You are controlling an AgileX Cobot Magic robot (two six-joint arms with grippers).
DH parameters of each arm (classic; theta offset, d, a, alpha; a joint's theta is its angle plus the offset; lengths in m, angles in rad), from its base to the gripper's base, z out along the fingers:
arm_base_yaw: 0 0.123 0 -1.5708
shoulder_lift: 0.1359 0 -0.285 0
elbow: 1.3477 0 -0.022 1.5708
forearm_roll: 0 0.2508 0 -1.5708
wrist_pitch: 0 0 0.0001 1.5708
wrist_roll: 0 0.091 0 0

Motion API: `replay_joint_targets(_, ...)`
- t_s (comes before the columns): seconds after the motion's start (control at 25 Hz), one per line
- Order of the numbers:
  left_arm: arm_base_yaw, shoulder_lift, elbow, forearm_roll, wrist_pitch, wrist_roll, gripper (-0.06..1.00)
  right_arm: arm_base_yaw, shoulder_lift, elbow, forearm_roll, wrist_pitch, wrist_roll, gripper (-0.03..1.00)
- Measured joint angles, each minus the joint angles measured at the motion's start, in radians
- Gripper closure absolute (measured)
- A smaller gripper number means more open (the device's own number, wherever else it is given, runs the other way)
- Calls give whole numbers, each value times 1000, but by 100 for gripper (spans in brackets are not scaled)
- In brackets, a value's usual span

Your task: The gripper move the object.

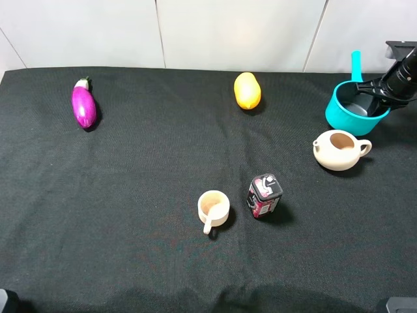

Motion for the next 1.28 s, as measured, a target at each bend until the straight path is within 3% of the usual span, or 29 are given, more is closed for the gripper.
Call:
replay_joint_targets(0.52,0,0,0,0,0,0,-5,-11,65,0,32,-15,0,94)
replay_joint_targets(0.76,0,0,0,0,0,0,-5,-11,65,0,32,-19,0,74)
replay_joint_targets(1.0,0,0,0,0,0,0,-5,-11,65,0,31,-25,0,39)
replay_joint_targets(1.12,0,0,0,0,0,0,-5,-11,65,0,31,-26,0,31)
replay_joint_targets(1.28,0,0,0,0,0,0,-5,-11,65,0,28,-27,0,29)
